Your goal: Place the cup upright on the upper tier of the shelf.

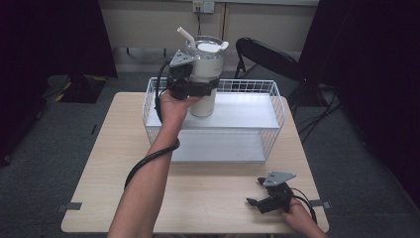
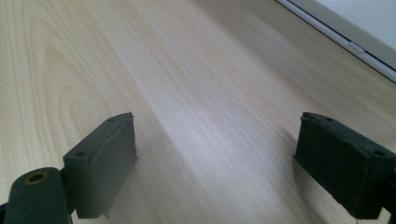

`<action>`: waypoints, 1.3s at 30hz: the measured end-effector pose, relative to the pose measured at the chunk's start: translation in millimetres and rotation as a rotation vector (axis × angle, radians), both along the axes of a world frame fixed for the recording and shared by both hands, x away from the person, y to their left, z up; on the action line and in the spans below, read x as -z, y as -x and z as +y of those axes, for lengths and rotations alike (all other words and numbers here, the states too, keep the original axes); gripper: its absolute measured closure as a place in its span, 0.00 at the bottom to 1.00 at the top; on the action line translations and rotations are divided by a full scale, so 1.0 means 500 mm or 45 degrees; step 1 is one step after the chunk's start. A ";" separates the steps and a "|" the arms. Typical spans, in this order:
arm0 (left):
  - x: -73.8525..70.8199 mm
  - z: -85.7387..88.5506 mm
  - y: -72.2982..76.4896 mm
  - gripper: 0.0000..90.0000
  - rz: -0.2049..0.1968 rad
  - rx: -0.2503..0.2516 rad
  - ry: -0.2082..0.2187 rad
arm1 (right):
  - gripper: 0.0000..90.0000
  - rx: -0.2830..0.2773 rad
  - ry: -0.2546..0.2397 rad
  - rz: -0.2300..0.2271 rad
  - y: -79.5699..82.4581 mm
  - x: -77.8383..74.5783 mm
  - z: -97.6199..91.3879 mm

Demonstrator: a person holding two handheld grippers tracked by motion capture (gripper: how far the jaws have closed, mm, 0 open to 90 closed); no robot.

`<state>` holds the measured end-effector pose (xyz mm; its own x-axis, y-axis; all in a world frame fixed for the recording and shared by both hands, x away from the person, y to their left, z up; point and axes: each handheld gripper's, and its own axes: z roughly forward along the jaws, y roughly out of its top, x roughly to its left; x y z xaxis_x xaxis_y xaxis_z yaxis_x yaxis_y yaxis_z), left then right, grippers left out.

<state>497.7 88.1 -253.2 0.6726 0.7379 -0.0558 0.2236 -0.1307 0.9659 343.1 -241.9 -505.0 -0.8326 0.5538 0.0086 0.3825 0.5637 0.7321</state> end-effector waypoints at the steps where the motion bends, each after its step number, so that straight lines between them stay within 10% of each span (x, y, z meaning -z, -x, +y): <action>1: 0.001 0.000 0.001 0.11 -0.007 0.001 0.001 | 0.13 0.000 0.000 0.000 0.000 0.000 0.000; 39: 0.023 0.021 0.029 0.10 -0.093 0.022 -0.048 | 0.13 -0.010 0.001 0.000 0.001 0.000 -0.002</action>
<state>483.4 98.4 -264.6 0.6865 0.7268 0.0215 0.1502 -0.1707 0.9738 342.5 -242.8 -505.0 -0.8369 0.5473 0.0085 0.3782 0.5669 0.7318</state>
